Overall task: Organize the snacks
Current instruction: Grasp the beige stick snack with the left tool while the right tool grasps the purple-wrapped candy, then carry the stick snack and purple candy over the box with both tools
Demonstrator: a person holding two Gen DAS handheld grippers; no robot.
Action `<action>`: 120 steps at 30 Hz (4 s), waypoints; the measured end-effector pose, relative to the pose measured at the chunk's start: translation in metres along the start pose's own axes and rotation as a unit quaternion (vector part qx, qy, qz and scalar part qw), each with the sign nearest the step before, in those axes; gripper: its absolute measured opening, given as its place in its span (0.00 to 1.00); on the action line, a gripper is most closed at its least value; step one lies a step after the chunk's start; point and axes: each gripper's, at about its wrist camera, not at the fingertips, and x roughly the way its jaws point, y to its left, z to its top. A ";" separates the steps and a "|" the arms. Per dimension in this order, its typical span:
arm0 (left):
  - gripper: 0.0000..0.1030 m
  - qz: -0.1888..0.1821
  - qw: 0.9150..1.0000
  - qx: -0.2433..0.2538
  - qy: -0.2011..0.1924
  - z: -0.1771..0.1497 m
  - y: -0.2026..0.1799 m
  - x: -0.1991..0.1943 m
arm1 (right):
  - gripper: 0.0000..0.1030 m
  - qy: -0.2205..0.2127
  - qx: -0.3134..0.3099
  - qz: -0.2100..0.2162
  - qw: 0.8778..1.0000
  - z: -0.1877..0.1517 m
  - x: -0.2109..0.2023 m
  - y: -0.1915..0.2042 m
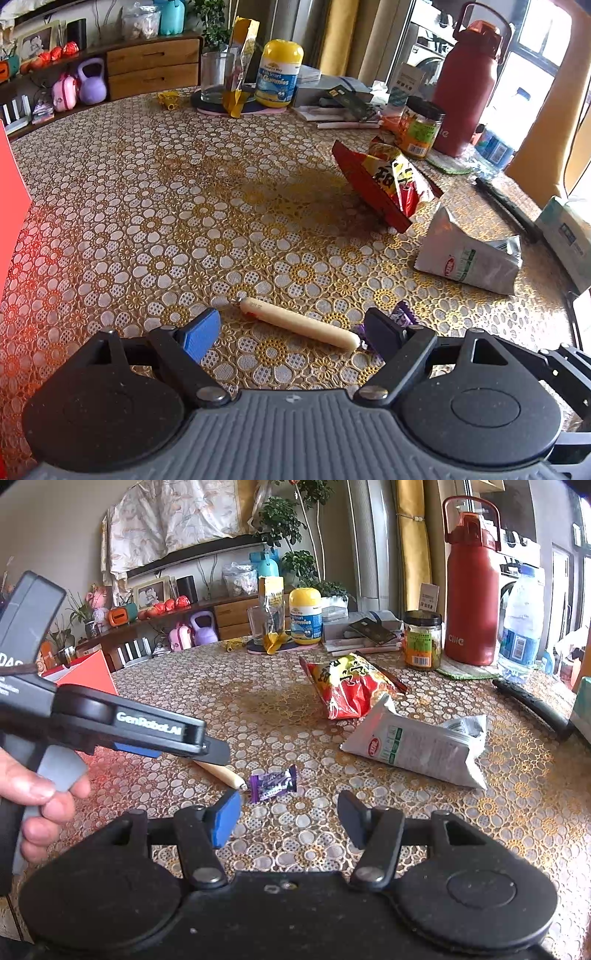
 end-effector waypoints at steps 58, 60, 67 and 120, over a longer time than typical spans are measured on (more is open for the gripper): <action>0.10 0.001 0.995 0.060 -0.074 -0.012 0.059 -0.094 | 0.16 -0.018 -0.071 -0.022 0.997 0.016 0.023 0.047; 0.10 0.008 0.995 0.059 -0.084 -0.012 0.066 -0.108 | 0.16 -0.027 -0.073 -0.019 0.997 0.021 0.014 0.053; 0.10 0.032 0.991 0.055 -0.118 -0.009 0.096 -0.151 | 0.16 -0.055 -0.091 0.001 0.994 0.036 -0.006 0.084; 0.10 0.128 0.985 -0.010 -0.118 -0.033 0.256 -0.211 | 0.16 -0.072 -0.207 0.149 0.964 0.082 0.013 0.285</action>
